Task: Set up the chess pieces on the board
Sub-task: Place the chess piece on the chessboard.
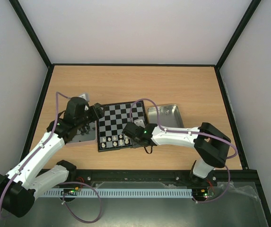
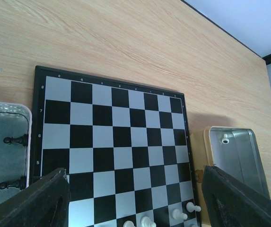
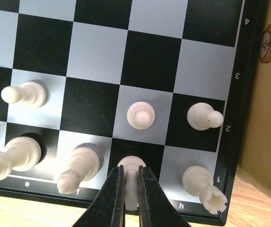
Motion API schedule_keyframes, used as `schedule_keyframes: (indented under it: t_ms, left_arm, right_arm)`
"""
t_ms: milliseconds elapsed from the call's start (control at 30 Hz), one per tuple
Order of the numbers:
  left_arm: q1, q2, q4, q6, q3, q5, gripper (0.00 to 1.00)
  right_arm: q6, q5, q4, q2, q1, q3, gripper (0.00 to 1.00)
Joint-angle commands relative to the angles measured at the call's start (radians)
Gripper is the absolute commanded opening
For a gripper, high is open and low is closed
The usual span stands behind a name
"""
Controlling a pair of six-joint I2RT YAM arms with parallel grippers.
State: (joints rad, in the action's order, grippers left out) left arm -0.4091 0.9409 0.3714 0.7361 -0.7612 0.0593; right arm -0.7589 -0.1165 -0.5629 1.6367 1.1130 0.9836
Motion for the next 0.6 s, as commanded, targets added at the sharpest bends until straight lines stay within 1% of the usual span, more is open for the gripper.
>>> schedule_keyframes:
  t_ms: [0, 100, 267, 400, 567]
  left_arm:
    - [0.008, 0.007, -0.010, -0.013, 0.015, 0.012, 0.78]
    - [0.009, 0.009, -0.012, -0.016, 0.017, 0.012, 0.78]
    - [0.013, 0.007, -0.012, -0.013, 0.024, 0.012, 0.78]
    - [0.018, 0.003, -0.014, -0.011, 0.024, 0.021, 0.78]
    - [0.019, -0.010, -0.015, -0.011, 0.020, 0.026, 0.78]
  right_arm:
    - [0.002, -0.035, 0.000, 0.025, 0.004, -0.006, 0.07]
    - [-0.002, -0.037, -0.029, 0.017, 0.004, 0.011, 0.14]
    - [-0.023, -0.049, -0.063, -0.056, 0.003, 0.042, 0.25]
    - [-0.043, -0.071, -0.066, -0.133, 0.003, 0.068, 0.28]
    - [-0.085, -0.184, -0.064, -0.214, -0.025, 0.056, 0.31]
